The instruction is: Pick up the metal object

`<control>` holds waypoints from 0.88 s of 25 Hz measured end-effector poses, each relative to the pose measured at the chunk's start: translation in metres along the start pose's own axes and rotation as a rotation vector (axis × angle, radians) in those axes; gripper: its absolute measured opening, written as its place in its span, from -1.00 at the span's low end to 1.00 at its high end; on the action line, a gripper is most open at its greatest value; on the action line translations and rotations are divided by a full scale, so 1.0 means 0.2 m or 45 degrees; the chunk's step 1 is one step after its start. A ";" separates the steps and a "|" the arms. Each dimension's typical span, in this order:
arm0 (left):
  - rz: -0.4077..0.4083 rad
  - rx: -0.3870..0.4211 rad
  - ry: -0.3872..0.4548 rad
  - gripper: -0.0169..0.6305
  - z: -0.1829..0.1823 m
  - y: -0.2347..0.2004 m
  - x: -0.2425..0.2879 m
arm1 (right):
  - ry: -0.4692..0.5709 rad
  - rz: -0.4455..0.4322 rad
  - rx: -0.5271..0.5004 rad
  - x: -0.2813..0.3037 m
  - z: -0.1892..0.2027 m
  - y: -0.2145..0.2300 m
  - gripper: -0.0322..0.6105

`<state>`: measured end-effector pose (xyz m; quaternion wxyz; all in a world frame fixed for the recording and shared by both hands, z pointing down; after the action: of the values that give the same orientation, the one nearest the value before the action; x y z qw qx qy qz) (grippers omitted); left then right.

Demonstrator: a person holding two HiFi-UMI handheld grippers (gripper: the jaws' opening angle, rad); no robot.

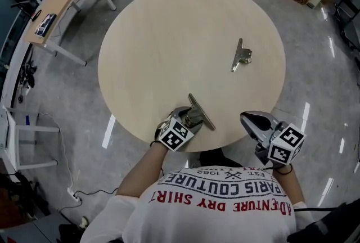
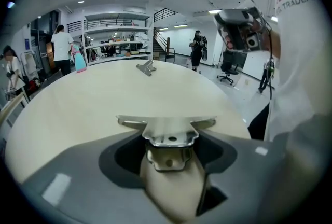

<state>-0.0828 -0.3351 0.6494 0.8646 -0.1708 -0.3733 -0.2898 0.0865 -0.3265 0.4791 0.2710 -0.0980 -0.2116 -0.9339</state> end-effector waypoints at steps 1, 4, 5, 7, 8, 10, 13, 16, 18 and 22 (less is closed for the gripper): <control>-0.003 -0.004 0.000 -0.06 0.00 0.00 0.00 | -0.001 -0.002 0.004 0.00 0.01 0.00 -0.89; -0.014 -0.008 -0.001 -0.08 -0.01 0.00 0.01 | 0.000 -0.005 0.008 0.00 0.01 0.01 -0.89; -0.021 -0.007 0.000 -0.08 -0.01 -0.01 0.01 | 0.002 -0.004 0.008 0.00 0.01 0.01 -0.89; -0.040 -0.005 0.012 -0.08 -0.02 -0.02 0.01 | 0.003 0.000 0.007 0.00 0.01 0.01 -0.89; -0.047 -0.011 0.029 -0.08 -0.04 -0.02 0.00 | 0.004 0.002 0.005 0.00 0.01 0.00 -0.89; -0.042 -0.046 0.089 -0.08 -0.08 -0.03 -0.04 | 0.004 0.003 -0.003 -0.01 0.00 -0.01 -0.89; -0.032 -0.098 0.220 -0.08 -0.20 -0.02 -0.20 | 0.008 0.003 -0.020 -0.02 -0.01 -0.04 -0.89; -0.010 -0.163 0.395 -0.08 -0.34 -0.03 -0.43 | 0.019 -0.003 -0.039 0.00 -0.03 -0.07 -0.89; 0.007 -0.201 0.517 -0.08 -0.43 -0.03 -0.60 | 0.025 -0.010 -0.060 0.01 -0.05 -0.10 -0.89; 0.020 -0.192 0.726 -0.08 -0.58 0.03 -0.92 | 0.058 -0.012 -0.110 0.02 -0.12 -0.16 -0.89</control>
<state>-0.1180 -0.3203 0.4353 0.9217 -0.1492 -0.0915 -0.3461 0.0634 -0.3149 0.4485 0.2669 -0.0875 -0.1654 -0.9454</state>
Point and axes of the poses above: the fingertips, and each gripper's own axes: x forward along the fingers, y to its right, z out of its underside, the point moved 3 cm from there along -x, backward along the fingers, and after that the axes turned 5 degrees about -x, right-handed, at the moved point
